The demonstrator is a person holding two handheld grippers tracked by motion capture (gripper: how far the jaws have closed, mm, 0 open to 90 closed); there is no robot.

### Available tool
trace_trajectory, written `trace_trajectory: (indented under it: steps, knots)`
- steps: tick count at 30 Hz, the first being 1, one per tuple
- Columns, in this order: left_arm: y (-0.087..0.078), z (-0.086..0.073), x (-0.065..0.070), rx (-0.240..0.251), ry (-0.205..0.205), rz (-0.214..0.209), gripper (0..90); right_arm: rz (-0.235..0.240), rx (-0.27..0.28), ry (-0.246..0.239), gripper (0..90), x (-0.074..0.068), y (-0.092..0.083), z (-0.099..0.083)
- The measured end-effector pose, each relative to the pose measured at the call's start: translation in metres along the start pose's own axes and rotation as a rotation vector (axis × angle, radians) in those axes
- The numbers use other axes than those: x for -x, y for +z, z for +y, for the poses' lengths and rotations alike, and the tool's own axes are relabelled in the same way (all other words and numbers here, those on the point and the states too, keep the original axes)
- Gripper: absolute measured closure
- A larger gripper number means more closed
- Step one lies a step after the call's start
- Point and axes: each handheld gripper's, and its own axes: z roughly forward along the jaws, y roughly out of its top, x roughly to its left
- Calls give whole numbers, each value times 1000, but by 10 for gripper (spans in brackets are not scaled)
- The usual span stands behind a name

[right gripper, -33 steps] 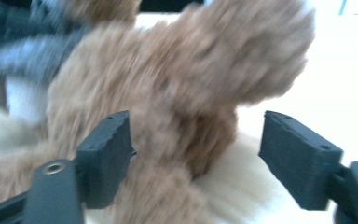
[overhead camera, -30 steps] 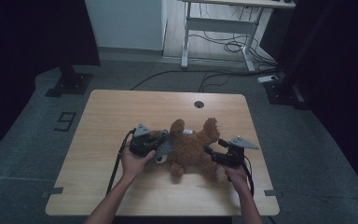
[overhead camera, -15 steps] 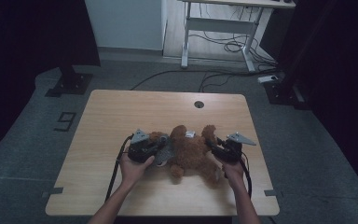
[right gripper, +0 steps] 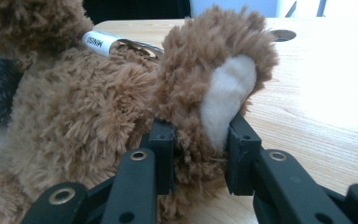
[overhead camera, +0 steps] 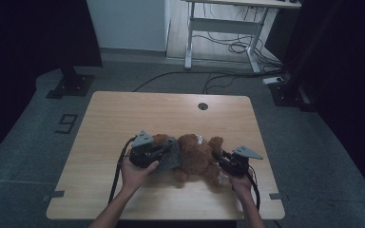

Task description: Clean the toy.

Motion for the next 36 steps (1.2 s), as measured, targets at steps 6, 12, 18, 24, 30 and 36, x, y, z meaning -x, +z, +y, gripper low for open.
trace_trajectory:
  steps: [6, 12, 18, 24, 30, 36]
  knots:
    - [23, 23, 42, -23, 70, -132, 798, 4, 3, 9, 688, 2, -1, -1]
    - [74, 29, 71, -102, 100, -192, 797, 16, 12, 6, 694, 1, -1, -1]
    - [130, 31, 64, -186, 94, -74, 798, 19, 24, -15, 702, 1, -3, -3]
    - [127, 21, 53, -210, 107, -15, 804, 24, 28, -37, 704, 0, -3, -4]
    - [107, 19, 37, -202, 97, 22, 804, 29, 34, -44, 704, 0, -6, -4]
    - [62, 5, -18, -192, -17, 69, 802, 35, 34, -43, 706, 5, -6, -6]
